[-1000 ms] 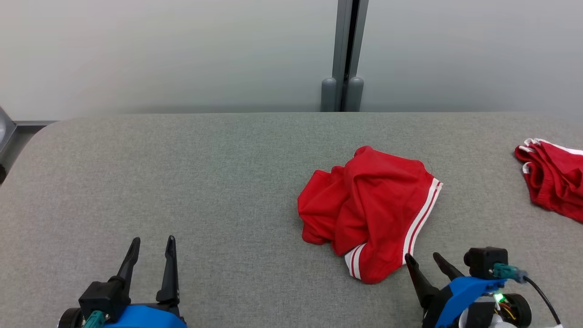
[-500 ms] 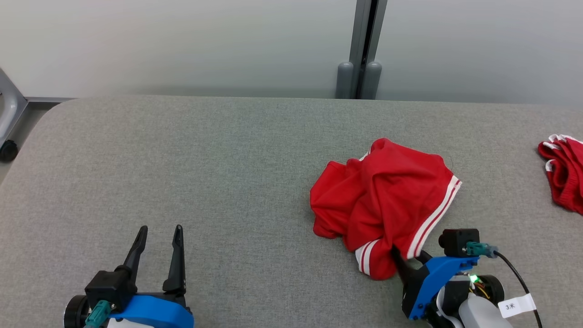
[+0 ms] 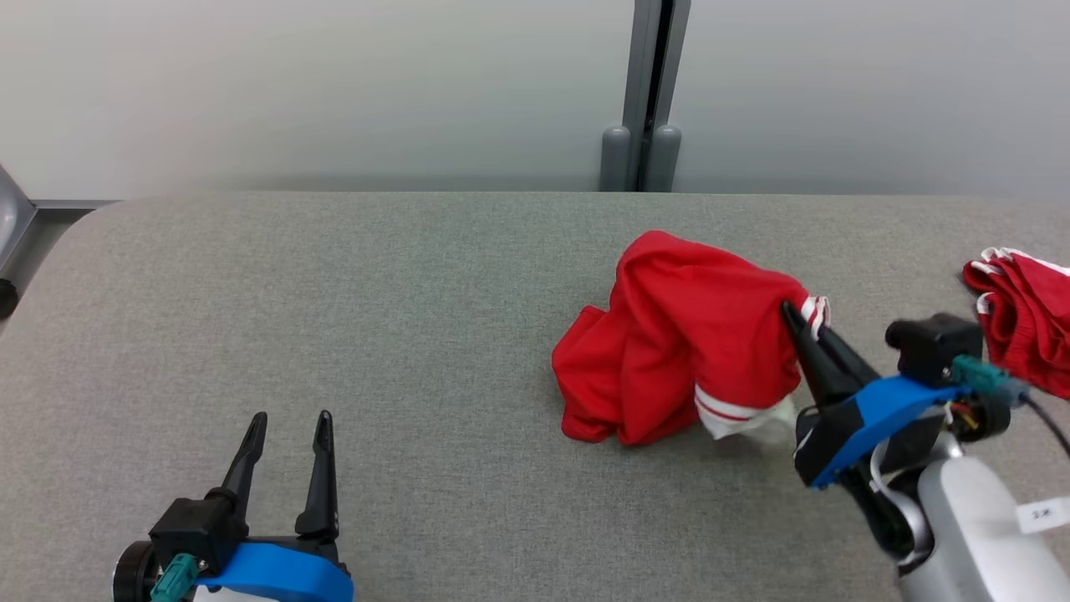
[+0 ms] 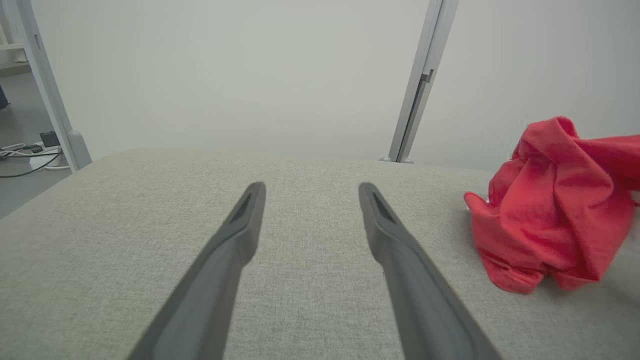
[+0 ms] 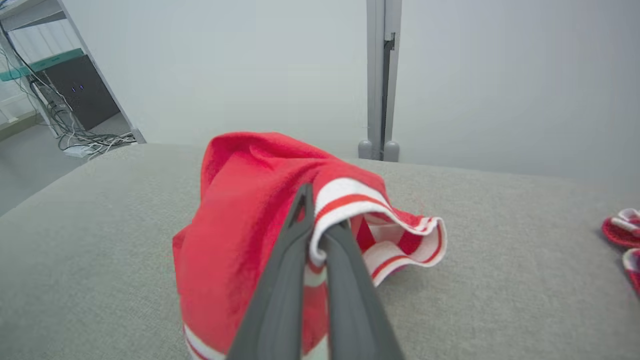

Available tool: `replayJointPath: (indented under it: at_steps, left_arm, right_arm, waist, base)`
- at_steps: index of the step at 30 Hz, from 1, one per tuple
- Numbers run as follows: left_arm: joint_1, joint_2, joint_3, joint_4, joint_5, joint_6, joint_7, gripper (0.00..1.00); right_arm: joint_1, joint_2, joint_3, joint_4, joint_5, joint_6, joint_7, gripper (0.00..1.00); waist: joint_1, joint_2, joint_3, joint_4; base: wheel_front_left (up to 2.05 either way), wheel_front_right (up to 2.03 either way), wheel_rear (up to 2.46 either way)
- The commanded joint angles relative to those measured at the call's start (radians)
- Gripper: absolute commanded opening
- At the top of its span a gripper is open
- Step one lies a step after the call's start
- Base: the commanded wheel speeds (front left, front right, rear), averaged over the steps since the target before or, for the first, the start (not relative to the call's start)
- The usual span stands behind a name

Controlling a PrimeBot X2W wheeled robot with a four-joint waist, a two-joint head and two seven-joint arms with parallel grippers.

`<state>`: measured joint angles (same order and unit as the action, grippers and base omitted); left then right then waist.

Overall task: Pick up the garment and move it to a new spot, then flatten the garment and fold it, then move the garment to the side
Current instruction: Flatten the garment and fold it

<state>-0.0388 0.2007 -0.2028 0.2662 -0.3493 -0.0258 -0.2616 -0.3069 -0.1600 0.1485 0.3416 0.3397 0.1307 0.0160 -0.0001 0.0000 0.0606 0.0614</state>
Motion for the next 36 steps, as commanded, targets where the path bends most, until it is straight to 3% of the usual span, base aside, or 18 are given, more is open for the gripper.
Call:
replayJointPath:
  at_steps: [1,6,12,18,26,30,36]
  left_arm:
    - [0.004,0.005,0.004,-0.01,0.001,0.006,-0.004,1.0]
    - [-0.014,0.001,-0.004,-0.024,0.006,0.001,-0.004,1.0]
    - [-0.046,-0.008,-0.015,-0.034,0.012,-0.004,-0.005,1.0]
    - [-0.076,-0.025,-0.018,-0.048,0.02,-0.008,-0.005,1.0]
    - [-0.084,-0.037,-0.011,-0.054,0.032,-0.016,-0.005,1.0]
    - [-0.08,-0.039,-0.001,-0.059,0.035,-0.017,-0.005,1.0]
    - [-0.074,-0.043,0.009,-0.064,0.044,-0.021,-0.005,1.0]
  right_arm:
    - [-0.051,-0.028,-0.003,-0.08,-0.014,0.0,0.048,0.0]
    - [-0.151,-0.081,0.031,-0.153,-0.003,0.0,0.129,0.0]
    - [-0.382,-0.162,0.173,-0.124,0.071,0.0,0.187,0.0]
    - [-0.668,-0.158,0.322,-0.024,0.155,0.0,0.128,0.0]
    - [-0.882,-0.133,0.463,0.041,0.243,0.0,-0.009,0.0]
    - [-0.917,-0.158,0.514,0.078,0.288,0.0,-0.084,0.0]
    - [-0.786,-0.287,0.654,0.109,0.366,0.0,-0.068,0.0]
  waist:
    - [0.0001,0.0,0.002,-0.005]
    - [0.0001,0.0,0.012,0.003]
    - [0.0001,0.0,0.042,0.042]
    - [0.0001,0.0,0.081,0.099]
    - [0.0001,0.0,0.094,0.134]
    - [0.0001,0.0,0.093,0.137]
    - [0.0001,0.0,0.096,0.124]
  base:
    - [0.0,0.0,0.0]
    - [0.0,0.0,0.0]
    - [0.0,0.0,0.0]
    - [0.0,0.0,0.0]
    - [0.0,0.0,0.0]
    - [0.0,0.0,0.0]
    - [0.0,0.0,0.0]
